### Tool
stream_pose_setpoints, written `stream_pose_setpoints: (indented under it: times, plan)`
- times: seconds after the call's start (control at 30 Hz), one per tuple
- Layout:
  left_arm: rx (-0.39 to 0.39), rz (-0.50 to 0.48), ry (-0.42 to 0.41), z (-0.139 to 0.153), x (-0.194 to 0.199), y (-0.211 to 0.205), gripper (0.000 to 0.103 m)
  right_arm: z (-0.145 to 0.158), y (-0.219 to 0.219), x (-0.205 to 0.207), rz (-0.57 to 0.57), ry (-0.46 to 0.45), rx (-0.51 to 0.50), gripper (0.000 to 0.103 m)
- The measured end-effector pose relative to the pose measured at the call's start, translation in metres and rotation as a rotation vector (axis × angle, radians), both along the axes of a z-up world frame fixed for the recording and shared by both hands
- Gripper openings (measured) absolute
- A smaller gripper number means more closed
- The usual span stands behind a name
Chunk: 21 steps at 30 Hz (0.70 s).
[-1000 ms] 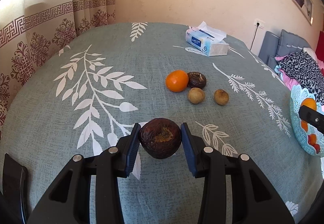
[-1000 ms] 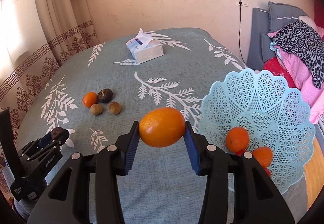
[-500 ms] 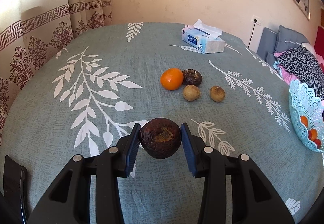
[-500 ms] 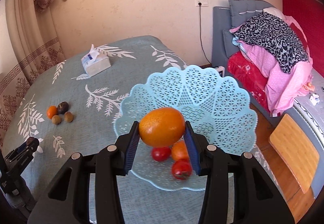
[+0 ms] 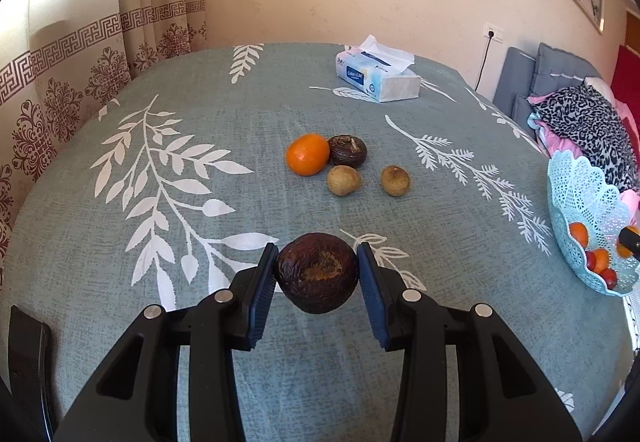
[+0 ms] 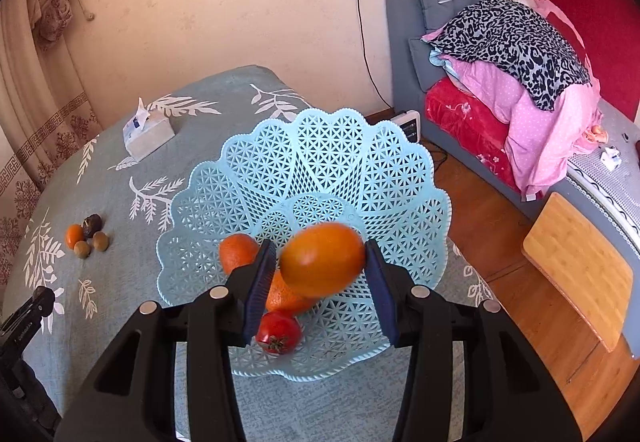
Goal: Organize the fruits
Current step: 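Drop the oval orange into the basket with the right gripper while the left carries the brown fruit, then lower the dark brown fruit into the blue basket and open the left gripper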
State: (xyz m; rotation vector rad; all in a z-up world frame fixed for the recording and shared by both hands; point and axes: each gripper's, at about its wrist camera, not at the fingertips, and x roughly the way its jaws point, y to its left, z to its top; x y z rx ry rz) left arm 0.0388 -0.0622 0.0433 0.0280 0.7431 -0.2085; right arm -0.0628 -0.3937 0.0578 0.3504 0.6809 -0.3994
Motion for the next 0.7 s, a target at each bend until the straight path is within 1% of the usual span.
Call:
stream_pose_setpoints:
  times: [0.03,0.07,0.27,0.37,0.57,0.7]
  plan:
    - [-0.001,-0.011,0.000,0.001,-0.001,-0.005,0.041,0.001,-0.003,-0.001,-0.003,-0.009,0.005,0.057]
    - [-0.001,-0.023,-0.002,0.003,-0.001,-0.010,0.041,0.003,-0.004,-0.002,-0.005,-0.018,0.004,0.058]
    - [-0.010,-0.124,-0.014,0.016,-0.006,-0.050,0.041,0.010,-0.011,-0.007,-0.005,-0.056,-0.019,0.058]
    - [-0.022,-0.187,-0.015,0.020,-0.008,-0.072,0.041,0.008,-0.014,-0.008,0.002,-0.071,-0.011,0.058]
    - [-0.088,-0.323,0.028,0.024,-0.008,-0.114,0.041,0.010,-0.014,-0.008,0.022,-0.092,-0.024,0.058]
    - [-0.112,-0.404,0.027,0.029,-0.010,-0.144,0.041,0.011,-0.018,-0.009,0.024,-0.107,-0.017,0.058]
